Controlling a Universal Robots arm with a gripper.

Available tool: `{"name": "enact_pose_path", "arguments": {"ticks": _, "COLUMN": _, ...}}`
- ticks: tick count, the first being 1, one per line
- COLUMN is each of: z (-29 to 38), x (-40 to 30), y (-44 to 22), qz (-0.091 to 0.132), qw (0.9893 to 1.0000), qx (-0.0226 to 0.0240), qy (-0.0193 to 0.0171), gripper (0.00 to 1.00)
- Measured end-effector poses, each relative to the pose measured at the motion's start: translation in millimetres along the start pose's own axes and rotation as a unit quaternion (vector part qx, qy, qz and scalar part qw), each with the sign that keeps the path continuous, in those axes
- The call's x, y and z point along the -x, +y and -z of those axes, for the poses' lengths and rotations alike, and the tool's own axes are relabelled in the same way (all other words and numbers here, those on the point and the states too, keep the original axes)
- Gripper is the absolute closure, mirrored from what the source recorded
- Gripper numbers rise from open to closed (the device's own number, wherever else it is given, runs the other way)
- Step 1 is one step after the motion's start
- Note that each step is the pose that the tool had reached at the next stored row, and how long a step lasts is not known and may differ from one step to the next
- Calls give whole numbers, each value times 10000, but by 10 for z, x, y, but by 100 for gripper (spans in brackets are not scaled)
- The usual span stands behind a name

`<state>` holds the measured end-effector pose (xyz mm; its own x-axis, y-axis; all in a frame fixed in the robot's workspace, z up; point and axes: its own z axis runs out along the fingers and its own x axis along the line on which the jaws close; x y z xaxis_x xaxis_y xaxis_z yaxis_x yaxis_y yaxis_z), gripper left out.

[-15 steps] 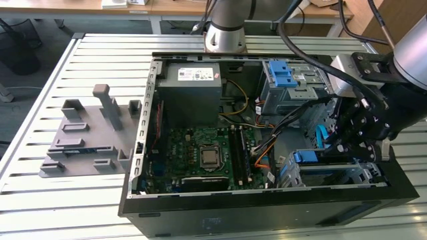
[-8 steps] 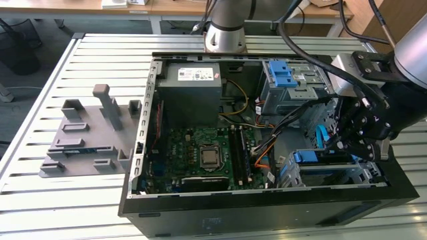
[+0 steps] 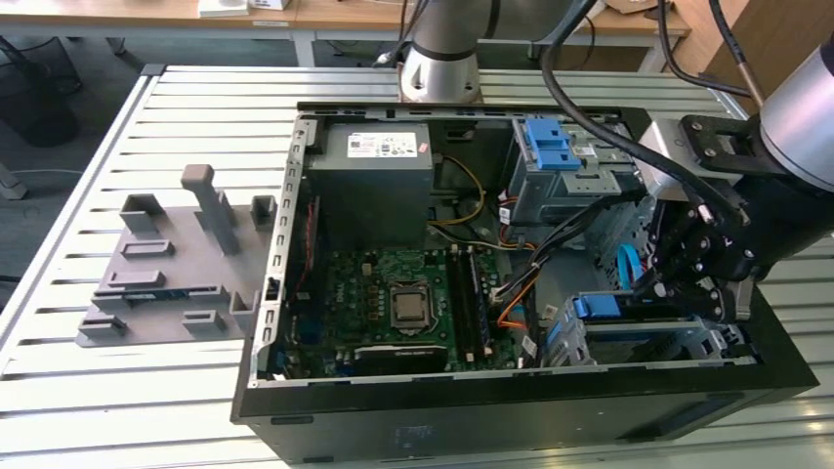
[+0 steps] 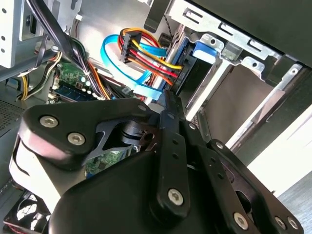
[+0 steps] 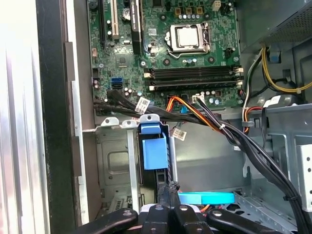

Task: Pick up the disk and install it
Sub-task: 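Insert the second disk wire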

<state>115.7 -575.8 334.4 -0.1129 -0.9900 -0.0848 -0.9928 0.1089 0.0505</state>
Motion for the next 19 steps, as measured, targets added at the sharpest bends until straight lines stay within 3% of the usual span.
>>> {"name": "enact_pose_path", "arguments": {"ticks": 6, "z": -11, "x": 0, "y": -8, "qz": 0, "qw": 10000, "qx": 0, "qy": -2, "gripper": 89}}
{"name": "enact_pose_path", "arguments": {"ticks": 19, "z": 55, "x": 5, "y": -5, "qz": 0, "qw": 10000, "qx": 0, "qy": -1, "gripper": 89}}
